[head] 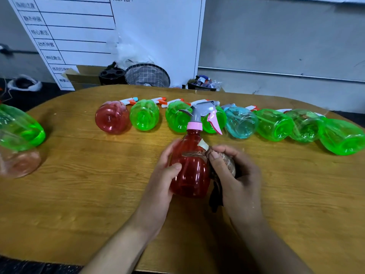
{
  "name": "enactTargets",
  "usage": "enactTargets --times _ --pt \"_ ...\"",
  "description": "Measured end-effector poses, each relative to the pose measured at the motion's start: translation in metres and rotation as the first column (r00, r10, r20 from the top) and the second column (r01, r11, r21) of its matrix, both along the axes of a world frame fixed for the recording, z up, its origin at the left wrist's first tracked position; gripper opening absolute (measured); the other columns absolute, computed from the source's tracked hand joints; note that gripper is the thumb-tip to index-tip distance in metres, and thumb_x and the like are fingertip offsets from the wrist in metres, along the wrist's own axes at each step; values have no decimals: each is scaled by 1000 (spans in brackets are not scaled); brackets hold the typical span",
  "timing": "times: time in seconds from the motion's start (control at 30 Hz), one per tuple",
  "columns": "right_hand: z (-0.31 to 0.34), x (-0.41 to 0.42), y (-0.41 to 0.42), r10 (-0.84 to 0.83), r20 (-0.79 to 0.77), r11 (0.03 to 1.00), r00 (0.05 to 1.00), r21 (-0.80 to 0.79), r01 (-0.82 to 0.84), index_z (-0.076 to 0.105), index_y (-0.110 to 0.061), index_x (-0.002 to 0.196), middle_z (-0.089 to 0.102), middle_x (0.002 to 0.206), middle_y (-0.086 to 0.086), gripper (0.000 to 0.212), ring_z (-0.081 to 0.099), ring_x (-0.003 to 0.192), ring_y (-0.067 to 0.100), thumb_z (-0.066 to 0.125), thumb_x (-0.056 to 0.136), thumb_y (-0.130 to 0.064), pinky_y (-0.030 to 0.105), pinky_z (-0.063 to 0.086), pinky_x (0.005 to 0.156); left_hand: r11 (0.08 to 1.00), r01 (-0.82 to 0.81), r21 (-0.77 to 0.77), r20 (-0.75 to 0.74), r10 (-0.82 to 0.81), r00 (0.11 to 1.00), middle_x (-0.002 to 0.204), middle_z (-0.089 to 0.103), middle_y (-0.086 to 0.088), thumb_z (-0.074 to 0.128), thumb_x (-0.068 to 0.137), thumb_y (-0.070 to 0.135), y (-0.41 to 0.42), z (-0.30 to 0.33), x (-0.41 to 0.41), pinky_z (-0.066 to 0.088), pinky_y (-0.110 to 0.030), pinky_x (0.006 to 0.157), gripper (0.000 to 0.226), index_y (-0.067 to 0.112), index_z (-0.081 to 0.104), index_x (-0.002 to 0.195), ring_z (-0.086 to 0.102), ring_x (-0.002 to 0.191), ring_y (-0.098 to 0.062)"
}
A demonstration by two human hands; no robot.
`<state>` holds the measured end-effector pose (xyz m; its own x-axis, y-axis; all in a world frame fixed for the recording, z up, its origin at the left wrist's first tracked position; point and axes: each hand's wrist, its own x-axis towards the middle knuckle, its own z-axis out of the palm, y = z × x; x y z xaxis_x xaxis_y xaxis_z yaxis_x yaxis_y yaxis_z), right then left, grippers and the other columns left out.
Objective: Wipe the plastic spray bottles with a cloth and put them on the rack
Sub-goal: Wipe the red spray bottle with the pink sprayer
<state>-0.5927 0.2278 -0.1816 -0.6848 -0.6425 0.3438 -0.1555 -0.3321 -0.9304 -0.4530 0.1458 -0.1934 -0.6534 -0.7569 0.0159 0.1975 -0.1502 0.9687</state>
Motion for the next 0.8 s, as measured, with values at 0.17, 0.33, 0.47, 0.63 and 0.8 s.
enactTargets --times 0.17,0.33,0.47,0.63,0.8 --pt "1 2 2 -24 -193 999 981 31 31 77 -13 106 76 102 -3 12 73 97 19 74 94 -15 30 58 83 985 -16 -174 45 24 999 135 71 12 92 79 22 4 1 3 55 -22 99 85 33 47 150 67 126 -9" --pt "16 -5 8 -51 -465 993 884 72 95 79 -15 109 74 103 -7 15 70 97 9 76 95 -18 16 51 82 980 -19 -196 42 28 999 139 68 11 90 80 15 3 -1 2 59 -34 101 87 33 46 153 66 129 -12" --pt "21 -13 10 -136 -632 976 763 47 213 80 -17 113 73 106 -5 19 70 100 7 76 95 -23 19 52 86 960 18 -278 81 5 997 146 64 11 86 82 22 11 -4 0 52 -42 112 83 34 46 154 61 136 -13" --pt "23 -22 8 -126 -639 968 758 89 236 80 -22 112 74 107 -8 17 70 99 6 77 97 -26 30 57 84 945 47 -325 106 -13 994 148 63 7 85 84 24 13 -8 -3 51 -24 108 82 27 47 156 60 137 -13" --pt "31 -47 12 -297 -582 910 757 67 409 77 -26 115 73 108 -8 19 68 100 3 76 96 -26 27 57 86 931 68 -358 123 -25 992 152 57 18 85 76 37 19 -12 -2 51 -23 108 86 36 50 154 55 140 -7"
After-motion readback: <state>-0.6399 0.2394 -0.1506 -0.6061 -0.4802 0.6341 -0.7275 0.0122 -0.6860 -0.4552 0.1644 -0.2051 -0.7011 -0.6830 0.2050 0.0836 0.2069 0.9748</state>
